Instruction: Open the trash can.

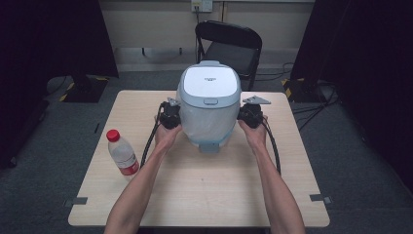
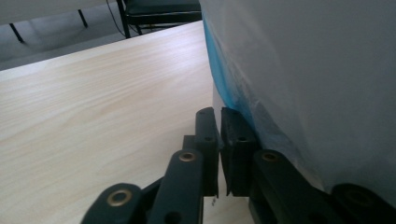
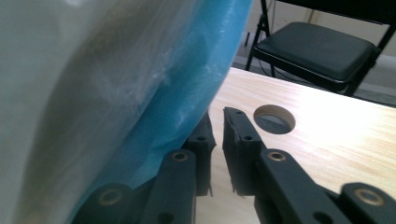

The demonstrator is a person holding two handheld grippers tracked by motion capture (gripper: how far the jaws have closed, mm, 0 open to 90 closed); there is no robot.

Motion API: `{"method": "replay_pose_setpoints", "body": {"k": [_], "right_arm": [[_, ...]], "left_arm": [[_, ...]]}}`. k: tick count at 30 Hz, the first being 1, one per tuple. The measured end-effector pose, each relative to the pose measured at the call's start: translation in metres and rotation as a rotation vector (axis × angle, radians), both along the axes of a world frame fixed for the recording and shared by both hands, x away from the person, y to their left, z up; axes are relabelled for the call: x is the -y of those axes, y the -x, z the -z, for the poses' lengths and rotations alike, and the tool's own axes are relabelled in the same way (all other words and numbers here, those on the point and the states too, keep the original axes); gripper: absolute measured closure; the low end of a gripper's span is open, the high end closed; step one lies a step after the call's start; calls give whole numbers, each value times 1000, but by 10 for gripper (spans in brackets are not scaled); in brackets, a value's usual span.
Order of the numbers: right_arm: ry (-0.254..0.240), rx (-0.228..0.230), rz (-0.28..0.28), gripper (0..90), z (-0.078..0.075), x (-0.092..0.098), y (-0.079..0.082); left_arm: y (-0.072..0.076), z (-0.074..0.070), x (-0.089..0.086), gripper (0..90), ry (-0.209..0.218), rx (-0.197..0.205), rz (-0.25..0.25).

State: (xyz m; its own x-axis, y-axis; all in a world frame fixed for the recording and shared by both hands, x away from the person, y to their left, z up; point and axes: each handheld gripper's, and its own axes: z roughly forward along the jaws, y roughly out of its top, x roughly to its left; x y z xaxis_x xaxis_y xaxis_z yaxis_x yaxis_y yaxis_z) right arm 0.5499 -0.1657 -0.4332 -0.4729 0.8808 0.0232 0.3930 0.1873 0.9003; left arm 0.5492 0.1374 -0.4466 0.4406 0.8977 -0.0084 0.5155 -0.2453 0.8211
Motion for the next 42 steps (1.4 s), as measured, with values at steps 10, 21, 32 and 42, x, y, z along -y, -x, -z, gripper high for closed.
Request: {"method": "replay_pose_setpoints", "body": {"k": [10, 21, 32, 42], "right_arm": [[5, 18, -47, 871, 1, 6, 33], [60, 4, -110, 870, -4, 12, 81], [25, -1, -150, 883, -3, 17, 121], [16, -22, -166, 868, -4, 22, 155]], "left_arm": [[33, -2, 1, 896, -8, -11, 35], [87, -4, -2, 888, -13, 16, 84], [128, -6, -6, 881, -30, 4, 138], [156, -4, -10, 870, 1, 8, 177]]}}
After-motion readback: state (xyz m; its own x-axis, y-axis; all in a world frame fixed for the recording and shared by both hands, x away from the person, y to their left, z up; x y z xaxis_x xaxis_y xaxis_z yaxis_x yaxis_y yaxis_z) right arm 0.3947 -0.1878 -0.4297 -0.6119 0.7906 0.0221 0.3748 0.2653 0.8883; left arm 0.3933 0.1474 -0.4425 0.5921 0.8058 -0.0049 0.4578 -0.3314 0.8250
